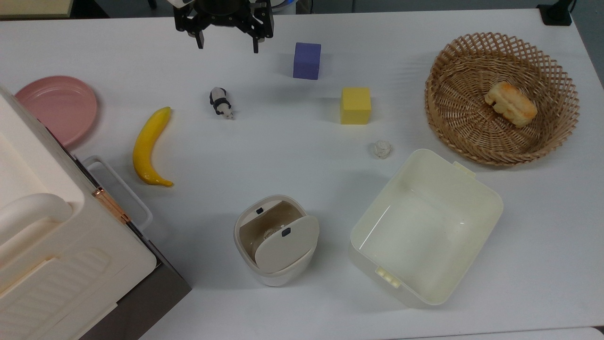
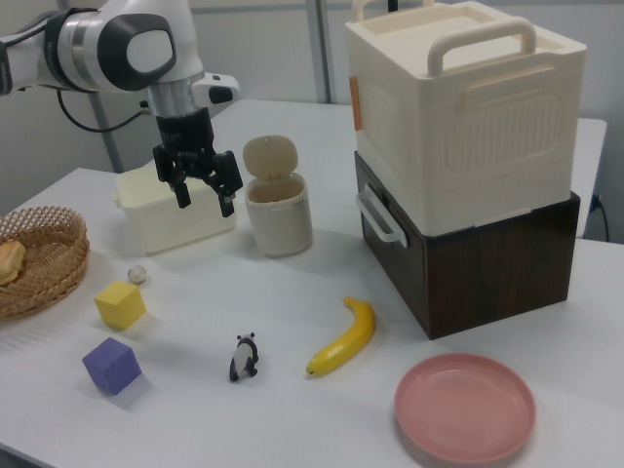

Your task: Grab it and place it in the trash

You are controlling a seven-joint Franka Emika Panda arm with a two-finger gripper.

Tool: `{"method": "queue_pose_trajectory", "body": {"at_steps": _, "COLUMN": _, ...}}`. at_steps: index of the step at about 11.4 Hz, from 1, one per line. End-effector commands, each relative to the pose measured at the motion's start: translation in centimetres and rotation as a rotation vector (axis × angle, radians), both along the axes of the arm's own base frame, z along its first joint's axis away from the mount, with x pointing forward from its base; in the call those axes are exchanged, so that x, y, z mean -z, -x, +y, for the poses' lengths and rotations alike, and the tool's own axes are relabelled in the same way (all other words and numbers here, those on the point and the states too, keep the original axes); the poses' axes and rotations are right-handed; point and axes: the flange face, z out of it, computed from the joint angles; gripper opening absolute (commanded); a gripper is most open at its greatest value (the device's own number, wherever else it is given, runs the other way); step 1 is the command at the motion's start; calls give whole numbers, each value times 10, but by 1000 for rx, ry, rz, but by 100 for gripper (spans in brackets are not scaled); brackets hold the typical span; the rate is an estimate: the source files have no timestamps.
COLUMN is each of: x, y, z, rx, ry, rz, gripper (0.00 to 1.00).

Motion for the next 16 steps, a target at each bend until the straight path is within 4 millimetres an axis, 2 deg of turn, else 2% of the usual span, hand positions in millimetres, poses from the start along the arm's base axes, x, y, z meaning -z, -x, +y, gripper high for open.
{"method": "queue_pose_trajectory", "body": {"at_steps": 1, "x": -2, "y": 13, "z": 4, "rx": 2, "ry": -17, "rz": 35, "gripper": 100}}
{"method": "queue_pose_trajectory", "body": {"at_steps": 5, "x": -1, "y": 11, "z": 0, "rx": 9, "ry": -17, "rz": 33, "gripper": 100}}
{"method": "queue_pose_trajectory", "body": {"at_steps": 7, "x": -8, "y": 11, "z": -3, "rx": 15, "ry": -17, "rz": 21, "gripper": 100}}
{"method": "queue_pose_trajectory", "body": {"at_steps": 15, "x": -2, "y": 4, "z": 0, "rx": 21, "ry": -16, "rz": 19, "gripper": 100}}
{"method": "queue_pose_trajectory", "body": {"at_steps": 16, "x": -7, "y": 1, "z": 1, "rx": 18, "ry": -17, "rz": 8, "gripper": 100}}
